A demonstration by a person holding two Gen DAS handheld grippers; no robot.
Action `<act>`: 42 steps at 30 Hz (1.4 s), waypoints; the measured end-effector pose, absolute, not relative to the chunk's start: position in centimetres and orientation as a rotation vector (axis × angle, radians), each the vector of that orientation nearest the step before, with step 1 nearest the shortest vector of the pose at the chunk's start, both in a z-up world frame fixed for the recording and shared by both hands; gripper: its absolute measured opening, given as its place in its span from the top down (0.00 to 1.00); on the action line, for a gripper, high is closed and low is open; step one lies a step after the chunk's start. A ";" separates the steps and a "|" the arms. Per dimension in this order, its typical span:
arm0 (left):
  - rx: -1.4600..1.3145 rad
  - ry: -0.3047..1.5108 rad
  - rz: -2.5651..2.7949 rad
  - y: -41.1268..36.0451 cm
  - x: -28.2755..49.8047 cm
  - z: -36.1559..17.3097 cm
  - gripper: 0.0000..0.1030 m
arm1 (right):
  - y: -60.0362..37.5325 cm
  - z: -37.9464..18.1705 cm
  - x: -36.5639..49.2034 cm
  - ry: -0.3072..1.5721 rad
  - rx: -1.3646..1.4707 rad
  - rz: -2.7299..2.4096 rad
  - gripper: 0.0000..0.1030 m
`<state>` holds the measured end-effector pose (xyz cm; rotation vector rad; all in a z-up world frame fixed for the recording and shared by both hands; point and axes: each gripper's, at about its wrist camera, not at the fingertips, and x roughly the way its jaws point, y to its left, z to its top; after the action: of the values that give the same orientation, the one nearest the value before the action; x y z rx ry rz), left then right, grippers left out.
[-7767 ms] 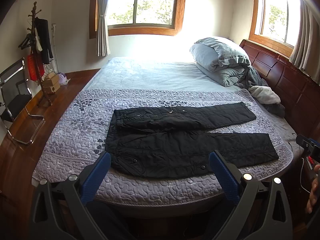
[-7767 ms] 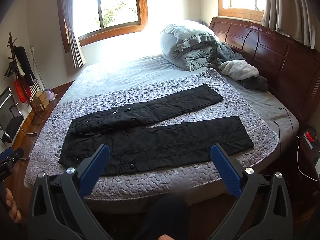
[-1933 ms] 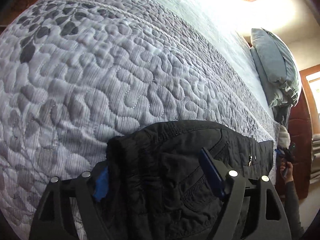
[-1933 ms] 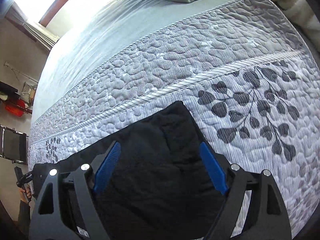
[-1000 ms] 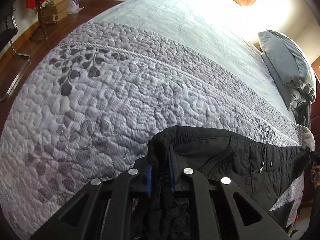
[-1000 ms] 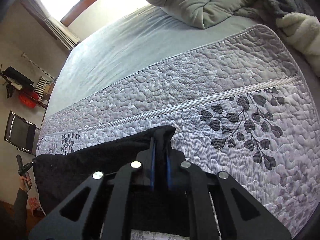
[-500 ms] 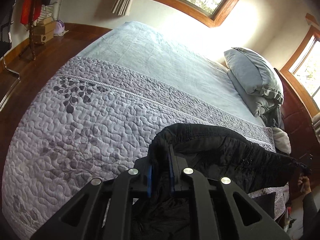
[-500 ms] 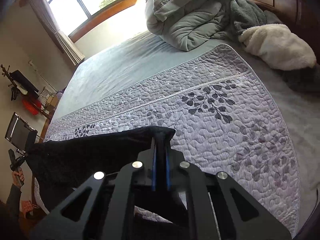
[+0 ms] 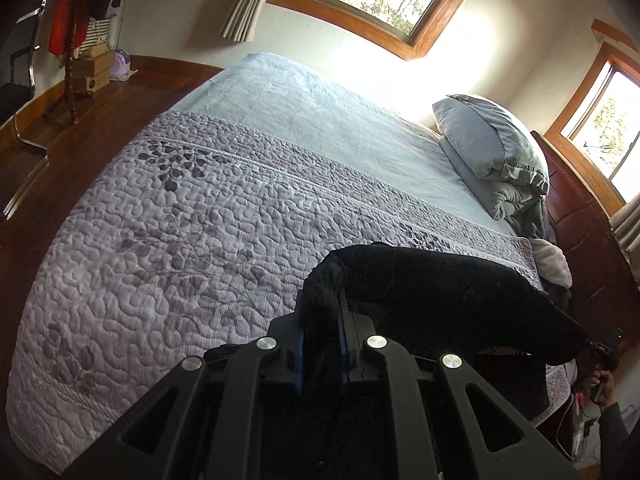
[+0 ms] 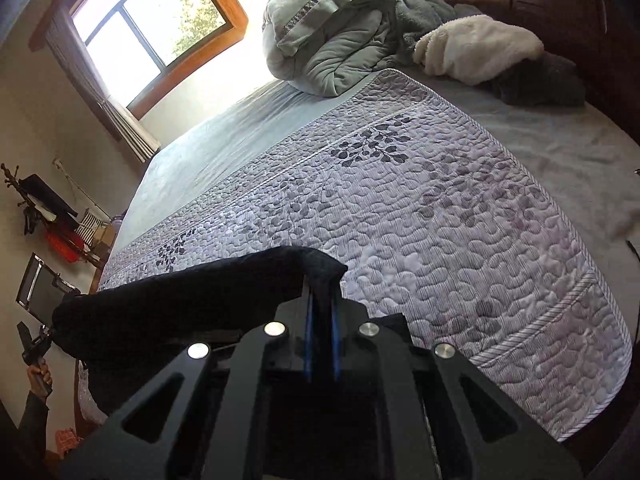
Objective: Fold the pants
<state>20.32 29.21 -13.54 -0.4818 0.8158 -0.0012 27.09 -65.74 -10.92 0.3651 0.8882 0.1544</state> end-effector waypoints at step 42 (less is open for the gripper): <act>-0.841 0.959 0.197 27.8 7.6 -25.8 0.16 | -66.9 -28.5 11.5 0.892 1.168 -0.130 0.44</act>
<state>7.57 27.84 -25.85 -0.8415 0.9593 0.1975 11.50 -66.88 -28.54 1.1675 0.8922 -0.1300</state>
